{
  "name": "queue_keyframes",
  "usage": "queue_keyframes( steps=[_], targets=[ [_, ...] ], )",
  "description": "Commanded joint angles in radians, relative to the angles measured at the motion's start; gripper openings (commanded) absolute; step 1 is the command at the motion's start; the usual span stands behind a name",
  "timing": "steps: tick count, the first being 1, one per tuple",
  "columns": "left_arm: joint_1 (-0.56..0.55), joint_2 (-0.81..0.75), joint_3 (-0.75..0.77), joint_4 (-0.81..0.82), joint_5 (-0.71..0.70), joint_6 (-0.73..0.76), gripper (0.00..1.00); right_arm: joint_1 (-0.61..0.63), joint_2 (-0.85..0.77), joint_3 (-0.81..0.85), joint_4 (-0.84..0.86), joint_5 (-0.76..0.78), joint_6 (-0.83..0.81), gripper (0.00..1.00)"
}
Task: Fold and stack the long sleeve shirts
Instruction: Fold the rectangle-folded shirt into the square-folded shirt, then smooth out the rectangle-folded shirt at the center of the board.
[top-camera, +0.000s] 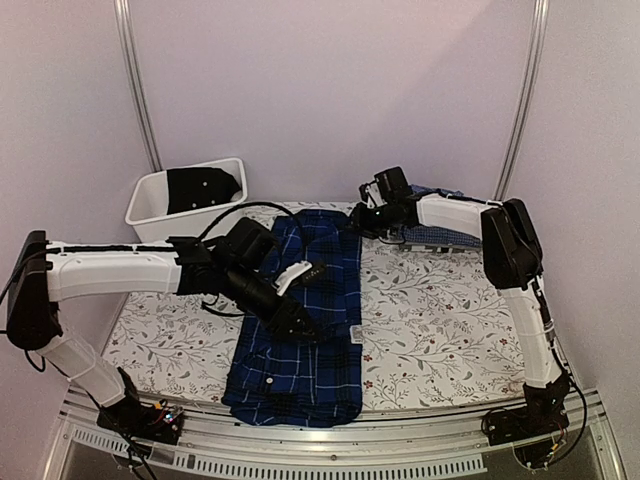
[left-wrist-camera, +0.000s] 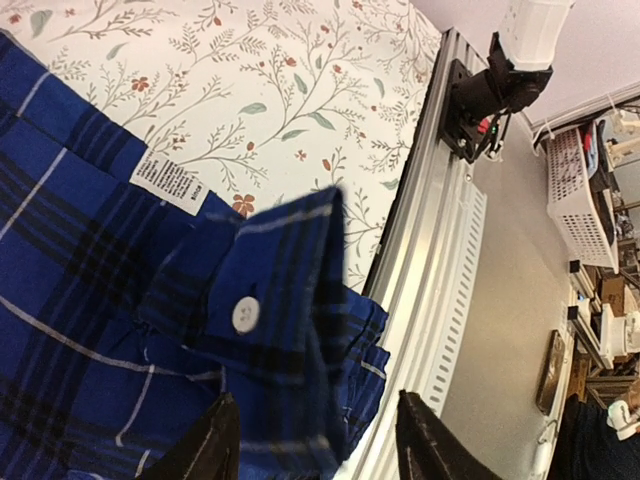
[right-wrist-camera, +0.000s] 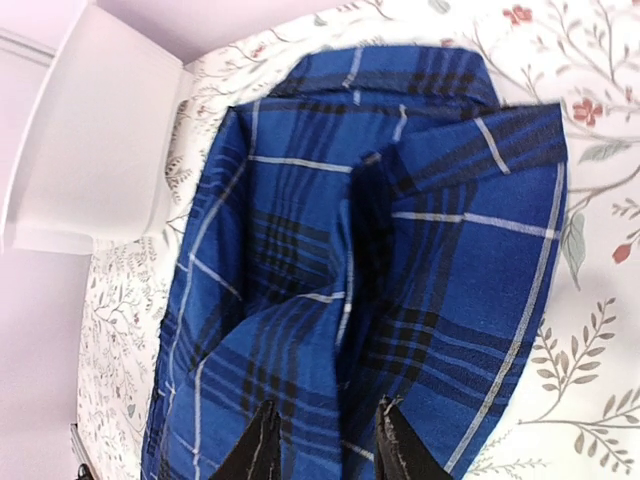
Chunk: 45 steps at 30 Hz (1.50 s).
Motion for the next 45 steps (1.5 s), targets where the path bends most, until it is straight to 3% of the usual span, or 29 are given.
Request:
queue_keyframes(
  steps=[1,3,5,10,13,16,25,29,39,45],
  targets=[
    [-0.013,-0.045,-0.023,0.051,-0.019,-0.006,0.58,0.027,-0.134,-0.055,-0.01,0.045,-0.045,0.33],
    [-0.013,-0.063,-0.032,0.074,-0.017,-0.013,0.65,0.035,-0.158,-0.083,-0.005,0.043,-0.053,0.38],
    [-0.011,-0.073,-0.034,0.087,-0.035,-0.023,0.65,0.041,-0.17,-0.114,0.006,0.022,-0.063,0.44],
    [0.028,-0.053,-0.012,0.112,-0.289,-0.1,0.6,0.058,-0.151,-0.143,0.025,-0.034,-0.095,0.53],
    [0.101,0.005,0.038,0.082,-0.433,-0.181,0.49,0.057,-0.113,-0.129,0.051,-0.061,-0.099,0.53],
    [0.173,0.058,0.059,0.069,-0.465,-0.233,0.44,0.051,-0.069,-0.095,0.059,-0.051,-0.109,0.53],
    [0.249,0.234,0.227,0.095,-0.58,-0.204,0.38,0.012,0.051,-0.065,0.177,-0.074,-0.042,0.53],
    [0.293,0.345,0.352,0.09,-0.713,-0.192,0.38,0.011,0.1,0.006,0.19,-0.099,-0.008,0.52],
    [0.369,0.628,0.619,0.085,-0.681,-0.146,0.33,0.006,0.199,0.121,0.245,-0.153,0.063,0.48],
    [0.395,0.724,0.702,0.103,-0.667,-0.128,0.33,-0.004,0.277,0.173,0.278,-0.176,0.12,0.33]
  ],
)
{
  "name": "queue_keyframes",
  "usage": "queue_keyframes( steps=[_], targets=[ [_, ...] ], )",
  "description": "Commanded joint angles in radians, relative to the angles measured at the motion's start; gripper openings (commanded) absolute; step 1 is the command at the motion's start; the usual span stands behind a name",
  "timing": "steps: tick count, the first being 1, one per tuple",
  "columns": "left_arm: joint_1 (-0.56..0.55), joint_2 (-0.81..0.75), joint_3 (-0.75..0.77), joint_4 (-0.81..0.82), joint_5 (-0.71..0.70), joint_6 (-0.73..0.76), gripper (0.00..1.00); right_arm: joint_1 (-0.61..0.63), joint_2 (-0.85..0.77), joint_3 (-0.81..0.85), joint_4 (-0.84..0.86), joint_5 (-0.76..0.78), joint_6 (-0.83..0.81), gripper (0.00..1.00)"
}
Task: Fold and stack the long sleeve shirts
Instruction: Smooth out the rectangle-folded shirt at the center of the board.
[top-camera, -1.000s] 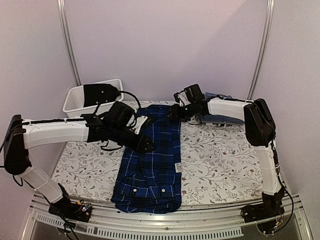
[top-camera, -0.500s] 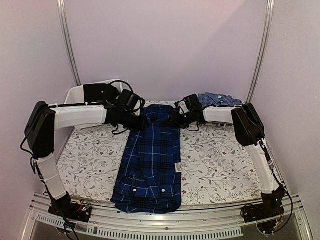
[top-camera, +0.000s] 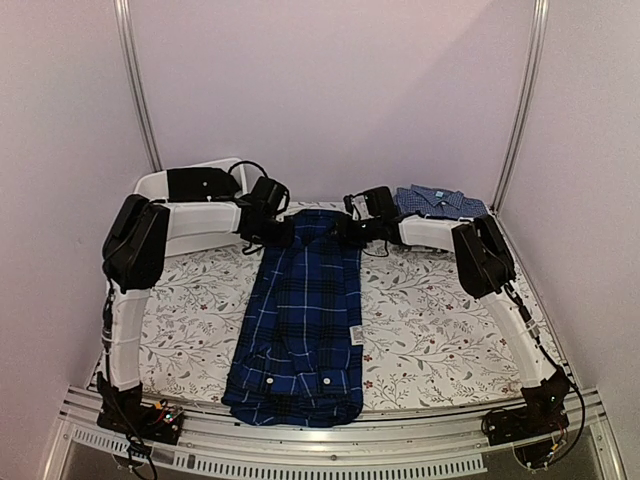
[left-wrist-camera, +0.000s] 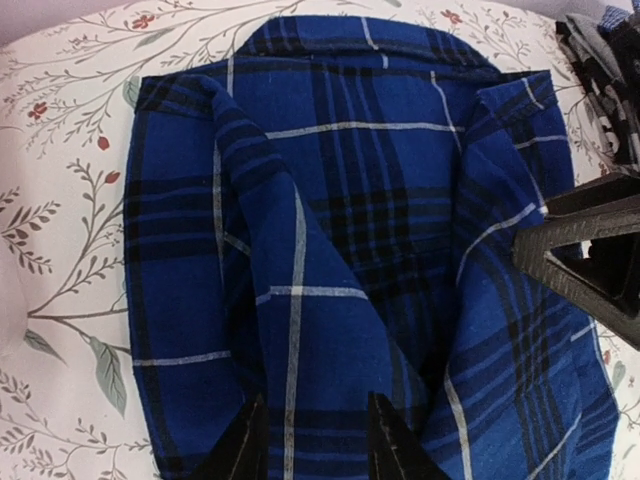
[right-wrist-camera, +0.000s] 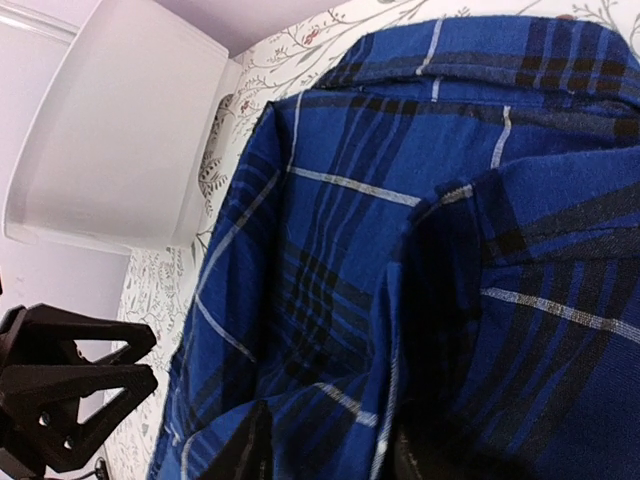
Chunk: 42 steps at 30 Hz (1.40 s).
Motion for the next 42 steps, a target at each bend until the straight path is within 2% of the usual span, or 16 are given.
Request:
queue_keyframes(
  steps=[1,9,16,17,19,22,24,30,34,42],
  targets=[
    [0.02,0.055,0.07,0.015,0.012,0.026,0.33,-0.017,0.061,0.021,0.04,-0.026,0.053,0.29],
    [0.055,0.163,0.147,-0.043,0.03,-0.002,0.31,-0.041,-0.001,0.007,0.048,0.069,0.071,0.01],
    [0.062,0.198,0.195,-0.076,0.033,0.0,0.31,-0.057,-0.009,0.031,0.082,0.077,0.074,0.0],
    [0.061,0.2,0.203,-0.077,0.035,0.002,0.31,-0.057,-0.005,0.033,0.092,0.049,0.072,0.01],
    [0.061,0.199,0.217,-0.079,0.041,0.008,0.31,-0.053,0.0,0.044,0.093,-0.003,0.046,0.14],
    [0.061,0.199,0.239,-0.085,0.051,0.02,0.32,-0.043,-0.024,0.037,0.058,0.025,-0.03,0.38],
    [0.061,0.195,0.248,-0.088,0.057,0.025,0.32,-0.046,-0.038,0.039,0.057,0.035,-0.059,0.46],
    [0.054,0.155,0.246,-0.093,0.064,0.027,0.33,-0.061,0.031,0.108,0.064,-0.026,-0.019,0.45],
    [0.04,0.115,0.23,-0.092,0.049,0.045,0.34,-0.06,0.084,0.117,0.134,-0.064,0.042,0.42],
    [0.0,0.016,0.164,-0.083,0.012,0.051,0.35,-0.054,0.14,0.178,0.124,-0.031,0.084,0.4]
  ],
)
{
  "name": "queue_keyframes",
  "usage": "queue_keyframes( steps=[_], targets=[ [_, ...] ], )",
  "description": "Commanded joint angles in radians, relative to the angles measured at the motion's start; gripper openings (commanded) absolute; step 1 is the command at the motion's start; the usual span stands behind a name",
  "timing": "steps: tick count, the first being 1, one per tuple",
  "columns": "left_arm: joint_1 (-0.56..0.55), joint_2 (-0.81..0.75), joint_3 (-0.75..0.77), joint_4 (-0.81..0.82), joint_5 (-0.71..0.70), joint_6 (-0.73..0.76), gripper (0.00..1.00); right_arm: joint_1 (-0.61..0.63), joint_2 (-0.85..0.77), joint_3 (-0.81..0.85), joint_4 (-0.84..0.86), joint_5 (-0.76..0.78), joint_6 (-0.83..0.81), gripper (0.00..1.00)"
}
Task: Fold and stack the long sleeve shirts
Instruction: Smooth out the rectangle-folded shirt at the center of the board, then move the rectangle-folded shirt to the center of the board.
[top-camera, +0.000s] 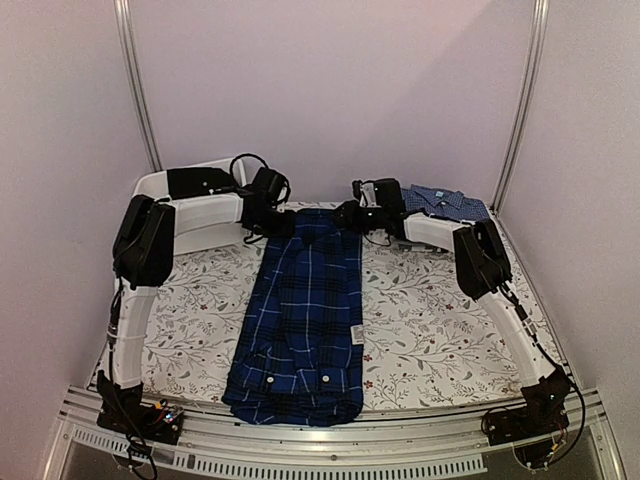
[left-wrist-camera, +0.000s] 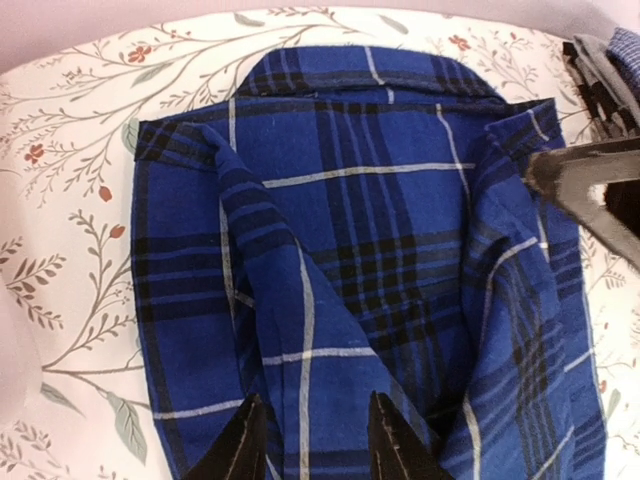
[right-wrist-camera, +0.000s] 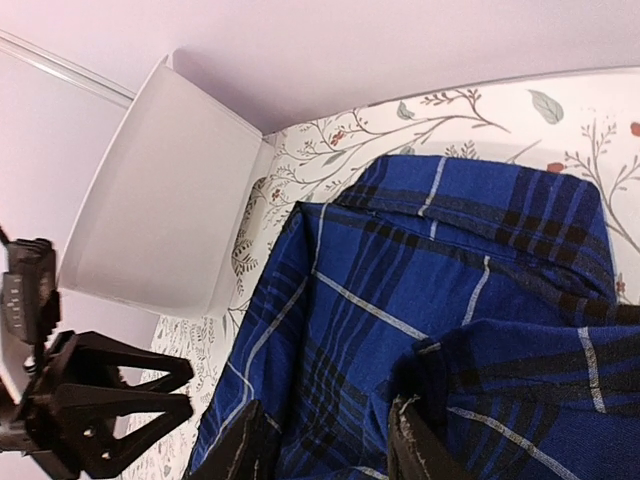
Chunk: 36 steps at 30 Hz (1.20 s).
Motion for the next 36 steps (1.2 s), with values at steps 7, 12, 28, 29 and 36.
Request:
queue_keyframes(
  steps=[7,12,28,29,36],
  targets=[
    [-0.068,-0.107,-0.057,0.011,0.027,0.015,0.34,0.003,0.045,0.024,0.007,0.07,0.042,0.39],
    [-0.091,-0.073,-0.059,0.011,0.05,0.009,0.32,0.012,0.064,0.029,0.026,0.055,0.064,0.34],
    [-0.092,-0.034,-0.153,0.048,0.096,-0.009,0.3,0.02,0.076,0.037,0.042,0.053,0.098,0.16],
    [-0.093,-0.027,-0.155,0.048,0.096,-0.01,0.3,0.02,0.074,0.037,0.046,0.053,0.101,0.14],
    [-0.09,0.009,-0.168,0.046,0.078,-0.019,0.29,0.018,0.045,0.035,0.058,0.072,0.105,0.0]
  ],
)
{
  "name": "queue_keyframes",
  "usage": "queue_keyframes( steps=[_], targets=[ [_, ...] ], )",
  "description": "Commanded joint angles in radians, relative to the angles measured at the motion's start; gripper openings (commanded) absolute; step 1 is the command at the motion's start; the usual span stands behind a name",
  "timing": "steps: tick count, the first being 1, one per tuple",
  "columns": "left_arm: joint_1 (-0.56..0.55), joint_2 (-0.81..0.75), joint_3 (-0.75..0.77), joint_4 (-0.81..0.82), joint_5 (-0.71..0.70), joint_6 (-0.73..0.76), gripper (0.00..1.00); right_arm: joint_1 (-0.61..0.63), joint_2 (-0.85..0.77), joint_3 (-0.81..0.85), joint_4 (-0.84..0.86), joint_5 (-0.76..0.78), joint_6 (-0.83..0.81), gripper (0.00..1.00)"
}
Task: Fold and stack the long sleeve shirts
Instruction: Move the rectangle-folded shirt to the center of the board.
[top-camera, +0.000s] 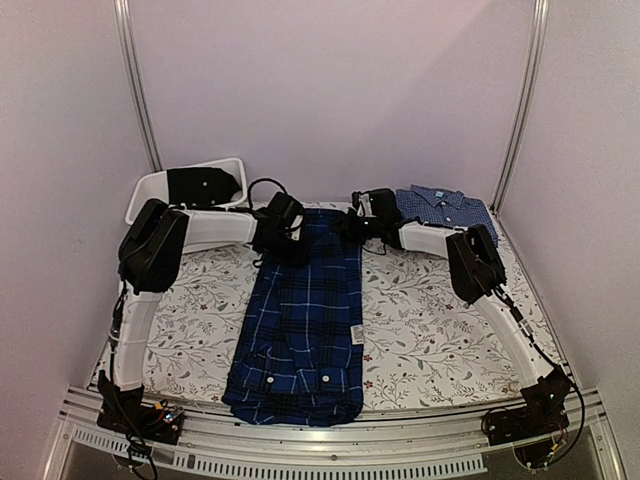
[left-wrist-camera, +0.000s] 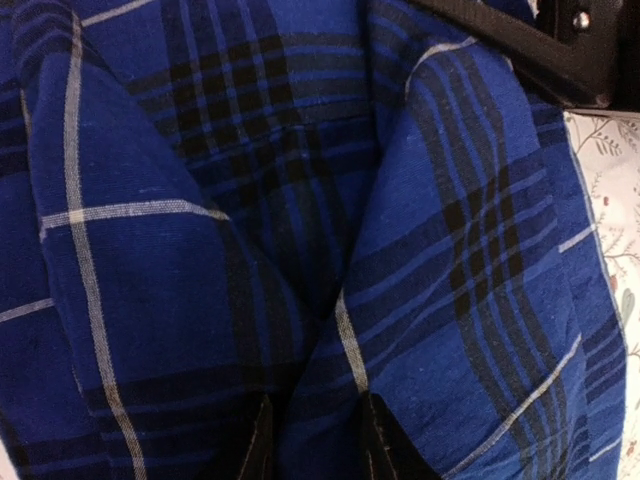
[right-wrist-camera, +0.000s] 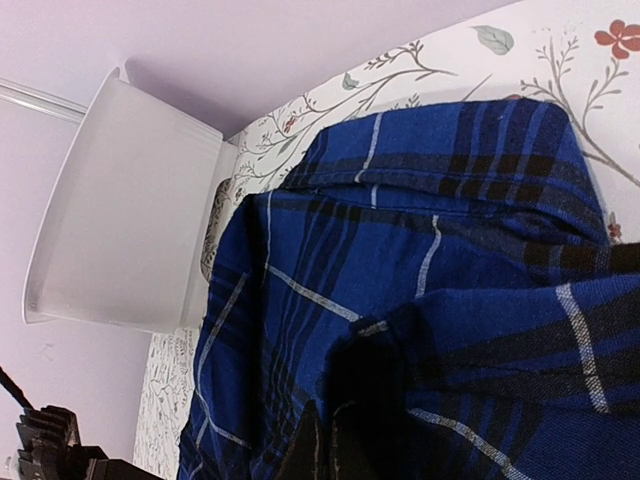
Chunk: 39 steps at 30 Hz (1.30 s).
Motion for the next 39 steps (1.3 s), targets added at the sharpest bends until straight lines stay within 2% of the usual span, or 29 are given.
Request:
queue_keyframes(
  steps=[1,9,16,20,23,27,34,39],
  targets=[
    [0.0,0.031,-0.011,0.007,-0.01,-0.011,0.29,0.002,-0.026,0.025,0.028,0.024,0.003,0.0],
    [0.006,0.045,-0.013,0.013,-0.009,-0.015,0.29,-0.001,-0.115,-0.077,0.126,0.113,-0.001,0.0],
    [0.012,0.077,0.033,0.004,-0.007,-0.015,0.29,-0.01,-0.122,-0.058,0.152,0.132,0.005,0.0],
    [0.017,0.098,0.059,-0.004,-0.007,-0.023,0.29,-0.018,-0.127,-0.06,0.139,0.12,-0.004,0.08],
    [0.024,0.112,0.081,-0.008,-0.007,-0.035,0.29,-0.019,-0.141,-0.06,0.125,0.113,-0.023,0.24],
    [0.031,0.136,0.118,-0.013,-0.001,-0.053,0.29,-0.021,-0.178,-0.06,0.079,0.113,-0.063,0.36],
    [0.038,0.226,0.256,-0.049,-0.025,-0.113,0.3,-0.02,-0.299,-0.086,-0.119,0.126,-0.153,0.42],
    [0.048,0.281,0.369,-0.051,0.006,-0.12,0.31,0.011,-0.459,-0.296,-0.175,0.123,-0.187,0.42]
  ],
)
